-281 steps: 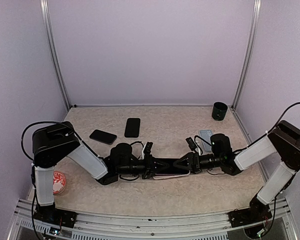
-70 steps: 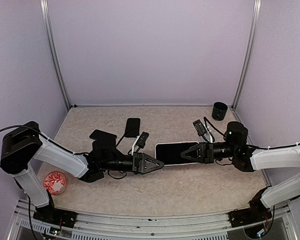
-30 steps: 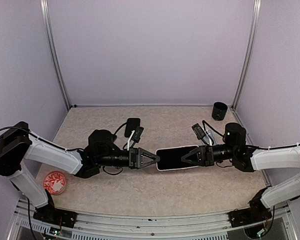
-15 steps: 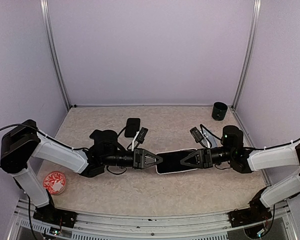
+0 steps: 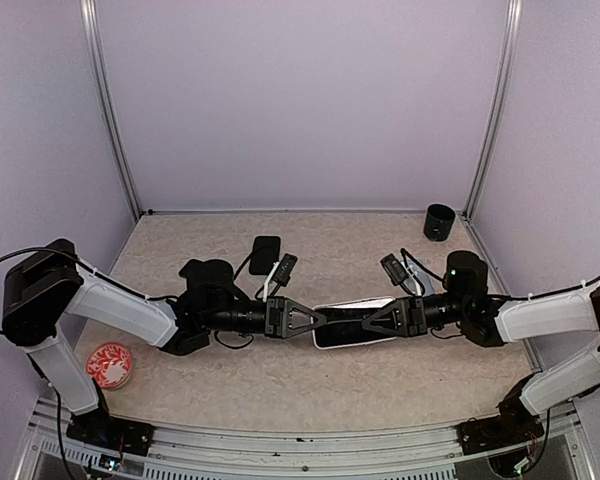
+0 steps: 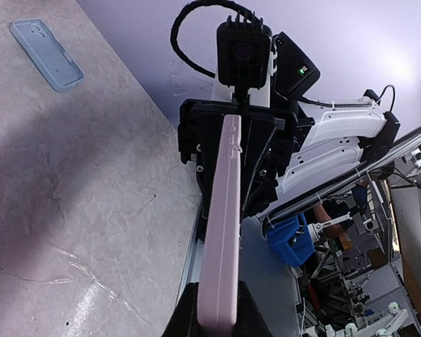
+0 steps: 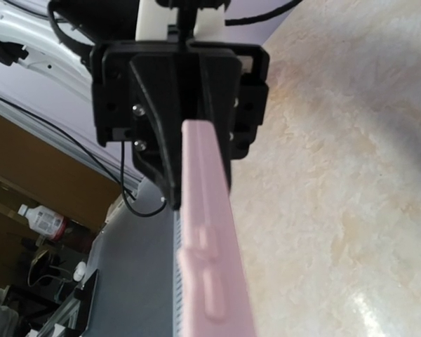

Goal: Put the phone into the phone case
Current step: Pass from the right arm to the left

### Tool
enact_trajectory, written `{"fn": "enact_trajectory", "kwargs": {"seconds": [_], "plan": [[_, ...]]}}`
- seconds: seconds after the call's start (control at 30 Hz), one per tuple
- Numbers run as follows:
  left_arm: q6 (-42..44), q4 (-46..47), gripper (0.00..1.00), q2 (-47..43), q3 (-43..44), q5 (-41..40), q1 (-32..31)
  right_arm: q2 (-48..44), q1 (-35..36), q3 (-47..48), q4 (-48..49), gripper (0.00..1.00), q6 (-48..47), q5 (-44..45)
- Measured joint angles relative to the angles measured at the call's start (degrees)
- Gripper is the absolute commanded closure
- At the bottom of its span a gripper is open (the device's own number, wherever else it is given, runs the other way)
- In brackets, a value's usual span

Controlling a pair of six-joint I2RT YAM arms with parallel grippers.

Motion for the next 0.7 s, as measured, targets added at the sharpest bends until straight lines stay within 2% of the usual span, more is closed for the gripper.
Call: {"fn": "enact_trajectory", "kwargs": {"seconds": [0.2, 0.4, 0.7], "plan": [[-1.5, 1.9, 1.00, 0.0, -0.7, -0.2, -0.1, 0.0, 0.0, 0.0, 0.5, 0.74, -0.3, 0.3], [-3.3, 4.1, 1.00, 0.0, -2.2, -1.6, -0.4, 0.0, 0.3, -0.1, 1.3, 0.56, -0.5, 1.0], [-5.2, 7.8, 1.00, -0.1, -5.3, -4.3, -0.5, 0.0, 0.3, -0.4, 2.5, 0.44, 0.0, 1.9]]}}
